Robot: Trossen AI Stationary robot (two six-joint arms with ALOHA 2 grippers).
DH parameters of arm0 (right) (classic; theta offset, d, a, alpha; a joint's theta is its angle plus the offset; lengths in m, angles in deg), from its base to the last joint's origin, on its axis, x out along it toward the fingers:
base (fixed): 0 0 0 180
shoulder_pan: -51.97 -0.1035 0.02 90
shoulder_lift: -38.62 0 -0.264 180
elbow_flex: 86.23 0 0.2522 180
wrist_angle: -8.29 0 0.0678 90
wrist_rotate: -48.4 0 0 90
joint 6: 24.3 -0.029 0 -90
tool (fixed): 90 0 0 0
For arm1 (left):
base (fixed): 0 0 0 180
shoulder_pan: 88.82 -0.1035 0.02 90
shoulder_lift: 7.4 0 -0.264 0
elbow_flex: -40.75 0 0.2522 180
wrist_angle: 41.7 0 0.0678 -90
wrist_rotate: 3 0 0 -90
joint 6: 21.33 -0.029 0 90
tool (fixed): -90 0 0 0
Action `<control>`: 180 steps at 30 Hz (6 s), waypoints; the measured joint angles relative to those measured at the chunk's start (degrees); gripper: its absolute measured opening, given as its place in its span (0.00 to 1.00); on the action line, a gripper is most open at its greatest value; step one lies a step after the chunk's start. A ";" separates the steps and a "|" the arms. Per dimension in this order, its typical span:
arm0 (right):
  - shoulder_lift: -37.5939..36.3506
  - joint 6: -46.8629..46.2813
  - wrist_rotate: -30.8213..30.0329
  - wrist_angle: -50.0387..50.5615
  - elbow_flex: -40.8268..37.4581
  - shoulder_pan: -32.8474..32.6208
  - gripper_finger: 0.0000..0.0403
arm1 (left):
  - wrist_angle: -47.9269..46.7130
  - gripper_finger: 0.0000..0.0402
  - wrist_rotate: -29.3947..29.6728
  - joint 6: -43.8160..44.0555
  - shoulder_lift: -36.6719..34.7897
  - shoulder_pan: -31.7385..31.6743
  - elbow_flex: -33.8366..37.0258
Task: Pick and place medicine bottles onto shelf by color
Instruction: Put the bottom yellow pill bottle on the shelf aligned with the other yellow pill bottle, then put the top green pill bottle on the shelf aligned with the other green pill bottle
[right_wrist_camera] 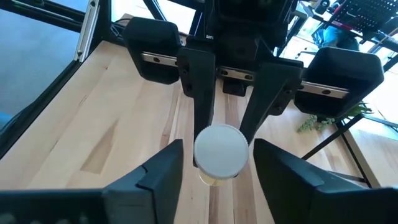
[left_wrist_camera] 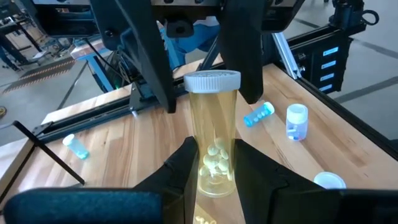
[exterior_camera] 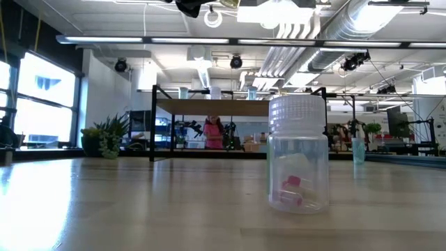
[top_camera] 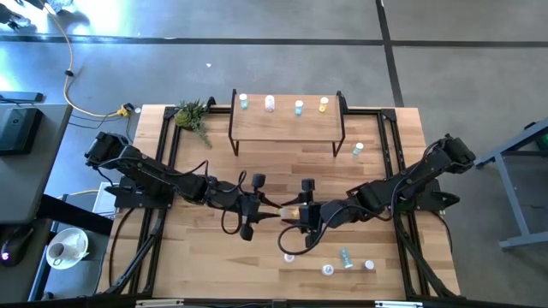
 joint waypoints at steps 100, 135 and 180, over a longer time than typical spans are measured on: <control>-18.36 -23.30 -6.77 22.75 -0.07 45.55 0.28 | -9.33 0.46 9.42 6.19 -17.02 -0.13 12.26; -5.51 -27.28 0.48 30.07 -0.04 49.89 0.28 | -9.62 0.46 9.42 6.14 -17.00 -0.13 12.26; -8.48 -25.78 -1.58 30.18 -0.04 49.66 0.45 | -10.32 0.46 9.40 6.18 -16.99 -0.12 12.26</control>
